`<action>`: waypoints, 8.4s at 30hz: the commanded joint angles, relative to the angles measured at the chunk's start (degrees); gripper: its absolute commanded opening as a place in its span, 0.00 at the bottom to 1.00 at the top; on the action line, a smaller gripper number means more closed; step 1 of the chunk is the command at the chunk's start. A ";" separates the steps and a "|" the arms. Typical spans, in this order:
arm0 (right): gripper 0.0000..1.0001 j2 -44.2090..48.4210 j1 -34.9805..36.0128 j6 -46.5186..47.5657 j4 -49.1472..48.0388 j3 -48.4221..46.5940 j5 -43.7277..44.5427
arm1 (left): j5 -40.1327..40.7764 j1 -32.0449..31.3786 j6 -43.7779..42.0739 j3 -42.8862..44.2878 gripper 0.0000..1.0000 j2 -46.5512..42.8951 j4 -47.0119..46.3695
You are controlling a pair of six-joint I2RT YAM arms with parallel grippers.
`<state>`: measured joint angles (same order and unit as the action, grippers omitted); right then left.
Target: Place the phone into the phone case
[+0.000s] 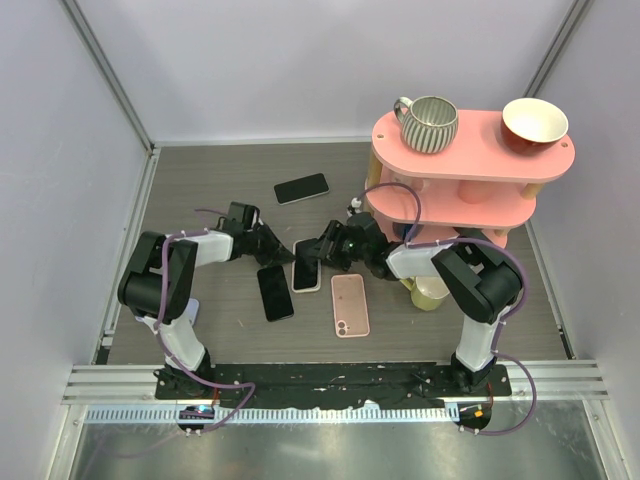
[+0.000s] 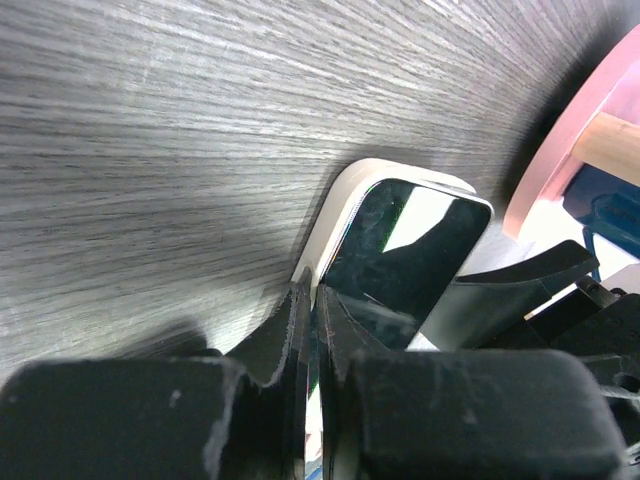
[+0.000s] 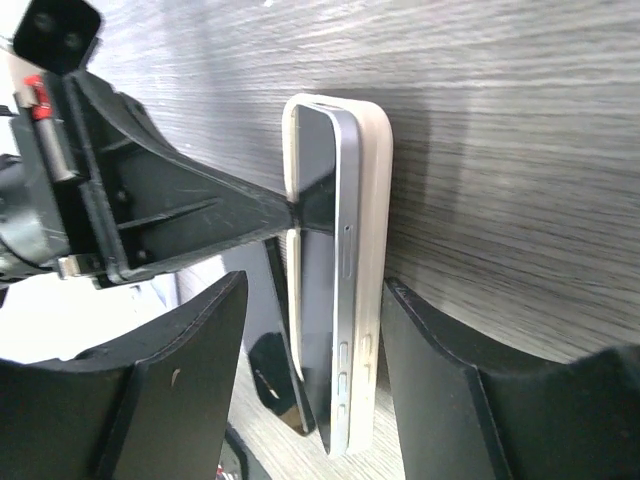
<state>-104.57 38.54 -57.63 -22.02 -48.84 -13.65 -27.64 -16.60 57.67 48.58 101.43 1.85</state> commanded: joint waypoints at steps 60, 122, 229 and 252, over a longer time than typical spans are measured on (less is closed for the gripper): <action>0.01 9.03 2.24 12.54 9.02 -3.28 3.37 | 0.04 -0.98 -10.19 17.16 0.30 -6.67 20.20; 0.01 28.81 1.97 -11.89 -36.34 22.47 -23.09 | -27.12 3.77 5.98 -8.15 0.00 -31.46 -21.82; 0.67 65.99 5.05 13.85 26.15 7.18 -7.01 | 51.45 15.37 15.11 -24.50 0.00 -38.50 -14.06; 0.66 62.65 5.05 13.24 26.15 6.74 -6.39 | 48.82 15.37 20.99 -25.73 0.67 -41.92 12.47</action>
<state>-42.52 43.51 -44.51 5.78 -39.75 -20.60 19.42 -1.37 76.58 21.08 61.17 7.79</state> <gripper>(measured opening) 0.669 0.612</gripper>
